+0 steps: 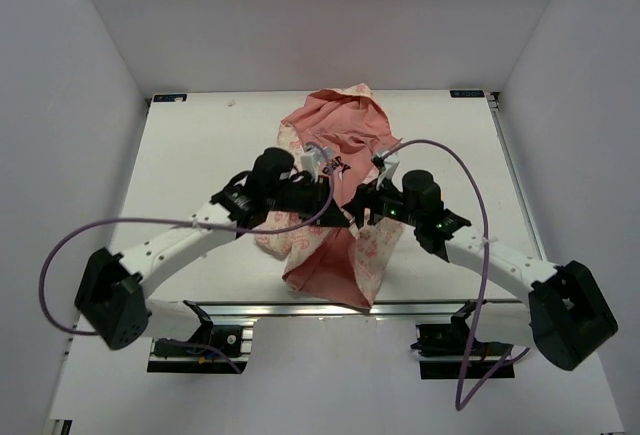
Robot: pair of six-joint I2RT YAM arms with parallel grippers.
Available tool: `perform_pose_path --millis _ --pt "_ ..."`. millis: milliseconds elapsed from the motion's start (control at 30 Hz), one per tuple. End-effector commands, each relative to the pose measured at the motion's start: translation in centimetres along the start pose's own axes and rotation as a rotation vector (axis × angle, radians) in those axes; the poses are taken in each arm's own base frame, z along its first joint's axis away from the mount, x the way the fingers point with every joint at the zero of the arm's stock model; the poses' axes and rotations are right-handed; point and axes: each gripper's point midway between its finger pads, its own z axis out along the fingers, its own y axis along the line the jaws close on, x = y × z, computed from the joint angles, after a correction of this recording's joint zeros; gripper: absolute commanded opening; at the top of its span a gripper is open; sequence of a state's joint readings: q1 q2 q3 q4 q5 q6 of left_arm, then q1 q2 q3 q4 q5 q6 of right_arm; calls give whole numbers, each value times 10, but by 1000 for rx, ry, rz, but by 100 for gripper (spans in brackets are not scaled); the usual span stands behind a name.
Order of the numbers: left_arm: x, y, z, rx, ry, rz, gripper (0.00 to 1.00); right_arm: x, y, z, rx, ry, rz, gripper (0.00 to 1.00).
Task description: Zip up the jacket
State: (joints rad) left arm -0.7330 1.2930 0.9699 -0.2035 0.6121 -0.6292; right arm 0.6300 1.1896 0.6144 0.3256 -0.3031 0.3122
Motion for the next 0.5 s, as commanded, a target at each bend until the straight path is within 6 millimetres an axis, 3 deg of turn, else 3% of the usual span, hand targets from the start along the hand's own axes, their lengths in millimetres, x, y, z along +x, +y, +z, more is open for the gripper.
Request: perform_pose_path --millis 0,33,67,267,467 --pt "-28 -17 9 74 8 104 0 -56 16 7 -154 -128 -151 70" --pt "-32 -14 11 60 12 136 0 -52 17 7 -194 -107 -187 70" --pt "-49 -14 14 29 -22 161 0 -52 12 5 -209 -105 -204 70" --pt "-83 -11 14 -50 -88 244 0 -38 -18 -16 -311 -112 -207 68" --pt "-92 -11 4 -85 -113 258 0 -31 -1 -25 -540 -43 -277 68"
